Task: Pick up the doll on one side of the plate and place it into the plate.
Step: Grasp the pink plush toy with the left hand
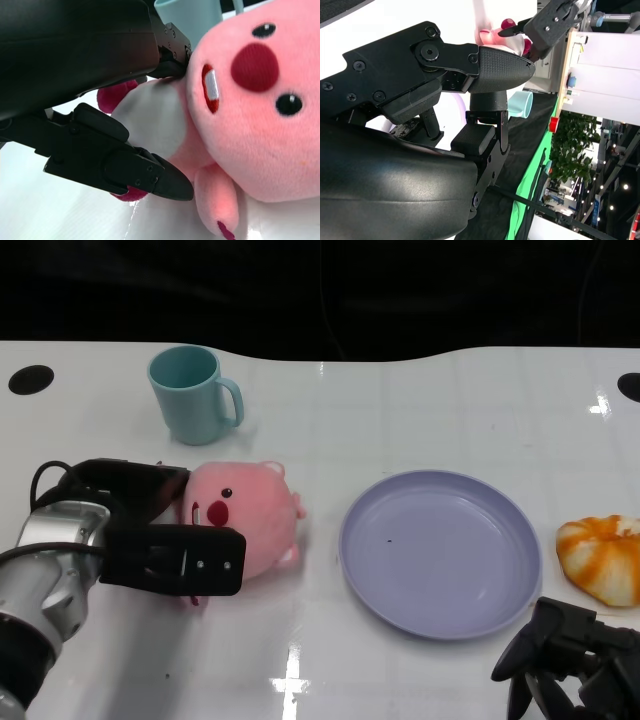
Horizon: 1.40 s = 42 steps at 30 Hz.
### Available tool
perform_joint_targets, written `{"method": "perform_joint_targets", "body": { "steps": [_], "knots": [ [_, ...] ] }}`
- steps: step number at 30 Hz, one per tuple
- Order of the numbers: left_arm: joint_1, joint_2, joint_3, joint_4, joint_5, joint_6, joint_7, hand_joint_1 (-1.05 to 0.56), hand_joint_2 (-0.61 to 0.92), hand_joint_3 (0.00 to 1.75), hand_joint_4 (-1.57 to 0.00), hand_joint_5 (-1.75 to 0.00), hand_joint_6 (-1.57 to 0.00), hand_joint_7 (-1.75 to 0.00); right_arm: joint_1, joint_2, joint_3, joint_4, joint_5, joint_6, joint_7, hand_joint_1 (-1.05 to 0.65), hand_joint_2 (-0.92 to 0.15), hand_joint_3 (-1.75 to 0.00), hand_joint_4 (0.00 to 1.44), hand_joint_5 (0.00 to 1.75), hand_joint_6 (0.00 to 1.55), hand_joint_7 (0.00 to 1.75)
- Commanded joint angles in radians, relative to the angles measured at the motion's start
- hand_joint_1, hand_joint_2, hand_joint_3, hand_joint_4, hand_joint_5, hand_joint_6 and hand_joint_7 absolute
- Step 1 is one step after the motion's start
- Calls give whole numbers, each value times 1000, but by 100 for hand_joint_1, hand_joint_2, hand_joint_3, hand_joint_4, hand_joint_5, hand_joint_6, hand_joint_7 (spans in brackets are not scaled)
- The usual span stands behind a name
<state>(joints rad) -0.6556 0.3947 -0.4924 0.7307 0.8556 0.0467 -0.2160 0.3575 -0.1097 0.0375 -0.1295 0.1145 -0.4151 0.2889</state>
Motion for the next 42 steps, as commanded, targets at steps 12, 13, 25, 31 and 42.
{"method": "perform_joint_targets", "body": {
  "steps": [12,13,25,31,42],
  "knots": [
    [-137,-96,-108,397,-13,-74,77,-62,89,0,-24,-6,-29,-2,13,-6,-8,-22,22,14,0,-73,-85,-58,81,160,75,130],
    [-141,-100,-110,410,-17,-78,79,-60,88,0,-26,-6,-30,-2,14,-6,-8,-24,22,13,0,-73,-85,-58,81,160,75,130],
    [-115,-109,-115,502,-67,-215,241,-31,92,2,-77,-125,-119,-6,21,-11,-11,-31,29,14,4,-73,-85,-58,80,160,75,129],
    [-98,-104,-130,505,-71,-233,341,-30,92,33,-67,-148,-114,-23,20,-11,-15,-27,32,13,6,-73,-86,-57,80,159,75,128],
    [-48,-81,-94,489,-96,-319,581,-22,92,27,-77,-175,-69,-138,24,-9,-16,-37,27,22,-1,-71,-85,-58,79,160,76,128]
  ]
}}
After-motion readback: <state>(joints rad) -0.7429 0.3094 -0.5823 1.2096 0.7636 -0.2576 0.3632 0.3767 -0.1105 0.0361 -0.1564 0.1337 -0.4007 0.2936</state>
